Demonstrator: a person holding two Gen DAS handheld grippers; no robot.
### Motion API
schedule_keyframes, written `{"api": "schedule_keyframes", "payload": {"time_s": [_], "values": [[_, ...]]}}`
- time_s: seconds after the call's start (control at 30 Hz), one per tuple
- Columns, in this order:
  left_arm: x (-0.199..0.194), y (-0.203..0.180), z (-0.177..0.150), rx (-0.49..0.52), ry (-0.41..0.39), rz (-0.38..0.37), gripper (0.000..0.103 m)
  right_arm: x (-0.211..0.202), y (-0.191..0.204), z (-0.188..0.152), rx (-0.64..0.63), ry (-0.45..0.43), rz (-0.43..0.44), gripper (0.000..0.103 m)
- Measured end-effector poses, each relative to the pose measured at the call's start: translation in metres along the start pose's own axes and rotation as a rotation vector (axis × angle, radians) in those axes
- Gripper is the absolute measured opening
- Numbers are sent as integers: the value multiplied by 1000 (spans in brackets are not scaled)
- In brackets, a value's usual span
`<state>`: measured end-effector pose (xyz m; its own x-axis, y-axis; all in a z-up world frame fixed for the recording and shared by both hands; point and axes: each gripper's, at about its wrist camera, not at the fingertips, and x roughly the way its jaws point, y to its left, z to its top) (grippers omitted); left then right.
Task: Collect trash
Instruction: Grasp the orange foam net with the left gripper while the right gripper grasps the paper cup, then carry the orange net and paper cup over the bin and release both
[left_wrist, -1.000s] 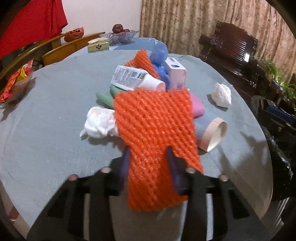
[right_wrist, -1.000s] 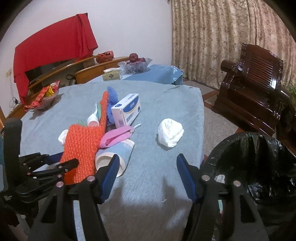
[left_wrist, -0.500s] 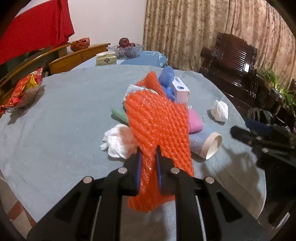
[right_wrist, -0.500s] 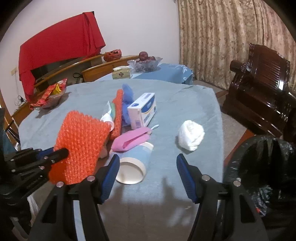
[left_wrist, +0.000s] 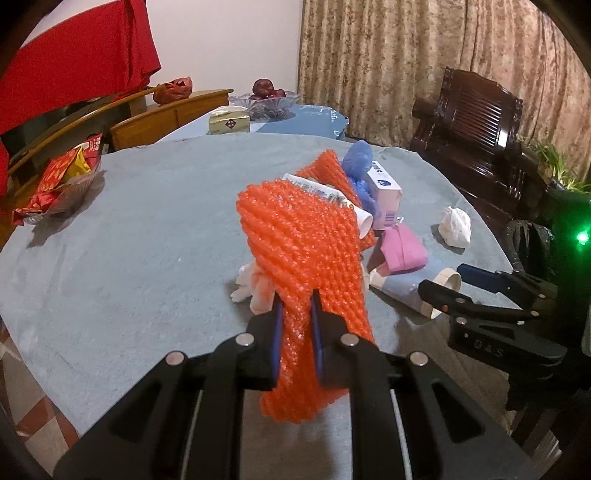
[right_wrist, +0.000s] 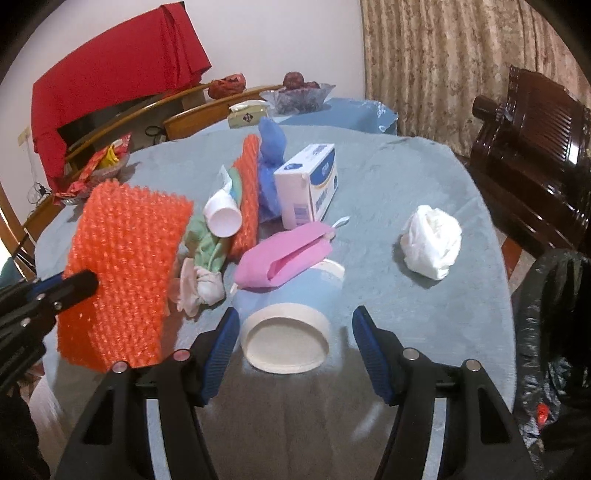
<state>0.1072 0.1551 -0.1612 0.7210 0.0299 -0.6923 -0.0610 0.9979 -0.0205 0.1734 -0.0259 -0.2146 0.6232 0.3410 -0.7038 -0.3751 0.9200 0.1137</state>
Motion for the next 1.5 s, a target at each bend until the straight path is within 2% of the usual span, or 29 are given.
{"api": "schedule_keyframes", "payload": {"time_s": [0.2,0.33,0.6,0.83,1.5], "values": [[2,3,-1,-6,8,-7,13,13,5,0,-21,38,-3,62],[3,4,-2,-7,9,-10,13,11,5,2,-24,37,5,53],[0,1,0,0,-1,-14,13,-2,5,4,-20,21,31,50],[-10,-7,6,10,-23,-26,13,-23,-4,3,11,0,26,50],[-45,-57,20,64,-83,-115,13,-116,-32,18,34,-145,-38,51]]}}
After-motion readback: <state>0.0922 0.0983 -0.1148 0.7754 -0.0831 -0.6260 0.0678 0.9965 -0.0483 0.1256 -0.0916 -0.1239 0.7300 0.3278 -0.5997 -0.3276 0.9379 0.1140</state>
